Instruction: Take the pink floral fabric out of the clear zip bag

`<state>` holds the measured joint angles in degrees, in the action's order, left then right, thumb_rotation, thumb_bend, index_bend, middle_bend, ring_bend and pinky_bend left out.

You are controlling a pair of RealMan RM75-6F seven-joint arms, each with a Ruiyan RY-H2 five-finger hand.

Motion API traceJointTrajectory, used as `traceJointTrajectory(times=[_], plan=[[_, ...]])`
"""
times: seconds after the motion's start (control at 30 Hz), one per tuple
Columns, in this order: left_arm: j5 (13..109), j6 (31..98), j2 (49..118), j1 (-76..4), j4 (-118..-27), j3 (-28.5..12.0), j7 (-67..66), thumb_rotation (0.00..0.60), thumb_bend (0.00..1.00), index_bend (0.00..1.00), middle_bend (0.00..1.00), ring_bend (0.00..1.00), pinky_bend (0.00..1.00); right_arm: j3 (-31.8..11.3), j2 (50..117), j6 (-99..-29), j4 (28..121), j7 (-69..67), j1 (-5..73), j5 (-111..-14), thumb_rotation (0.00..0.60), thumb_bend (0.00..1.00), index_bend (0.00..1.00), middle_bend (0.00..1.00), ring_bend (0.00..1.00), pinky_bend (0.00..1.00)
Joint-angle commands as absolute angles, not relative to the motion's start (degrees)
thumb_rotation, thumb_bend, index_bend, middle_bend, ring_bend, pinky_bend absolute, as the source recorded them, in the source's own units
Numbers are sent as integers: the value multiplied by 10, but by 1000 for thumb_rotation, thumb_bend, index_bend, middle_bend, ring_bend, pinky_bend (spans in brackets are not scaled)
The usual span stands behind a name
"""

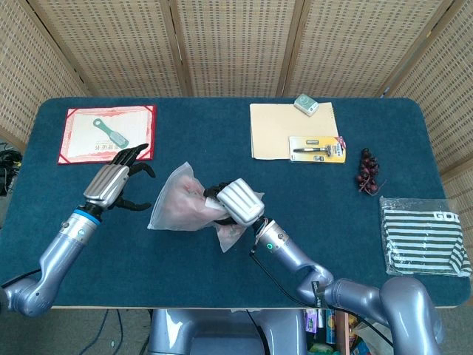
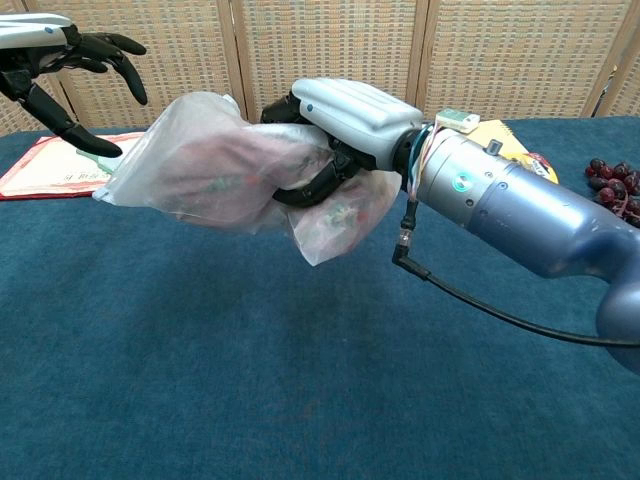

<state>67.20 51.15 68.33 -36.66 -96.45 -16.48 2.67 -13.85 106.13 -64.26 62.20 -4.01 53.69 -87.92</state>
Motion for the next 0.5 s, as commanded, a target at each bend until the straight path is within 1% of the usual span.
traceJointTrajectory(times=[0.03,0.37,0.5], plan=[[650,508,697,-379,-961,-165,14,600,107,398,0,0,0,-137,1058,-643,628,-40,536,-878,600,904,566,663,626,759],[625,505,709,-396,-963,-164,0,600,108,407,0,0,0,-136,1052,-647,646,-31,534,-876,600,903,566,666,626,759],[618,504,708,-403,-980,-164,-3,600,107,407,0,0,0,-136,1050,-648,653,-26,534,-873,600,904,566,665,626,759]])
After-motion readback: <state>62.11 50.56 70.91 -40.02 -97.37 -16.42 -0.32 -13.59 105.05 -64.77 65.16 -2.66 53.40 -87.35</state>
